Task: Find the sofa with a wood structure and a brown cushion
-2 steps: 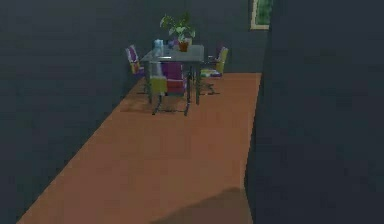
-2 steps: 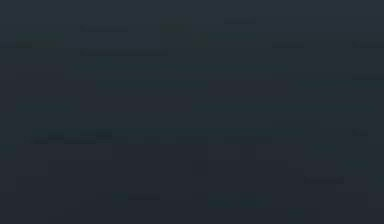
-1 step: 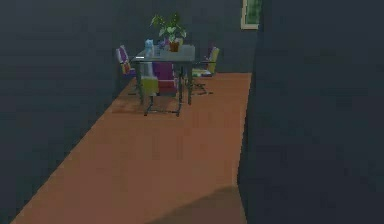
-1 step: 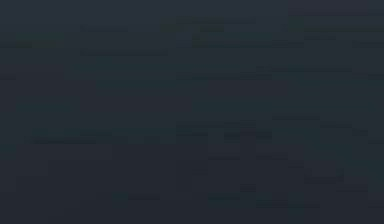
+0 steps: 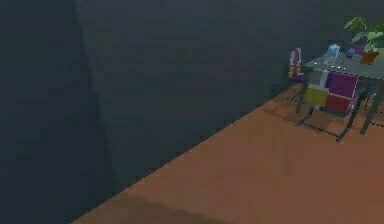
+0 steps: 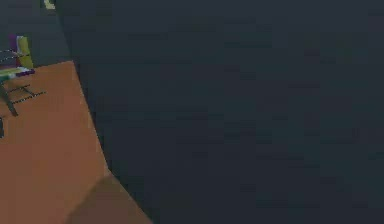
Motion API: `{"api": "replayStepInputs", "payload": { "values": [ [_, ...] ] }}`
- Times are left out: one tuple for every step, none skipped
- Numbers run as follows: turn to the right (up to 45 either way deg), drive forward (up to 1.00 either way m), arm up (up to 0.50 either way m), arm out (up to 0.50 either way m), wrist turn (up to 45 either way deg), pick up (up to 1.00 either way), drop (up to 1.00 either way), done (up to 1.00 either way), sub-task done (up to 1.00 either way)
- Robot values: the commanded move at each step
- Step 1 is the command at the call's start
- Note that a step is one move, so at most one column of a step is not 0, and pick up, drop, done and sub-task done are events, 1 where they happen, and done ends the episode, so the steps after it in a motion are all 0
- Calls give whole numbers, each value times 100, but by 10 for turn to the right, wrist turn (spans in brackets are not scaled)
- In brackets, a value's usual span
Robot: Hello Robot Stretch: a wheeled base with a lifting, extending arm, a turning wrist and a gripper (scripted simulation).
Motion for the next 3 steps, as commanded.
{"api": "replayStepInputs", "payload": {
  "values": [
    [-420, 0, 0, 0, 0, 0, 0, 0, 0],
    [0, 15, 0, 0, 0, 0, 0, 0, 0],
    [450, 0, 0, 0, 0, 0, 0, 0, 0]
  ]
}}
